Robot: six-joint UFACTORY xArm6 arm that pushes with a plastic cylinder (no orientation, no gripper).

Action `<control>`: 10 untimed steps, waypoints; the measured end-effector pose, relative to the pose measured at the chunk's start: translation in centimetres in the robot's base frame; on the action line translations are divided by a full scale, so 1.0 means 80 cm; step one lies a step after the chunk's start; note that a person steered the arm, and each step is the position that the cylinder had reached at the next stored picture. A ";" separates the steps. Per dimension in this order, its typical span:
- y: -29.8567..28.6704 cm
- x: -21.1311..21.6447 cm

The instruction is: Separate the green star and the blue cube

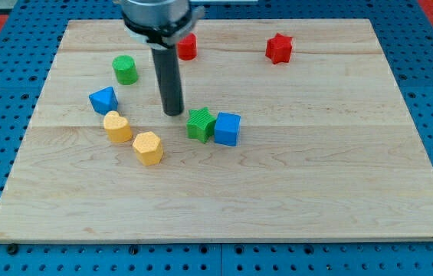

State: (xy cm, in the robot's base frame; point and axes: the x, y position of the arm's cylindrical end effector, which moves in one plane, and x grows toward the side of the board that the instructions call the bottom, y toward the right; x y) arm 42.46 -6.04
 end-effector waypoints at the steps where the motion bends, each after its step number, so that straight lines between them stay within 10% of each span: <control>1: 0.018 0.018; 4: 0.027 0.055; 5: 0.022 0.162; 7: 0.140 0.104; 10: 0.050 0.059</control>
State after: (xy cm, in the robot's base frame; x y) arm 47.20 -2.02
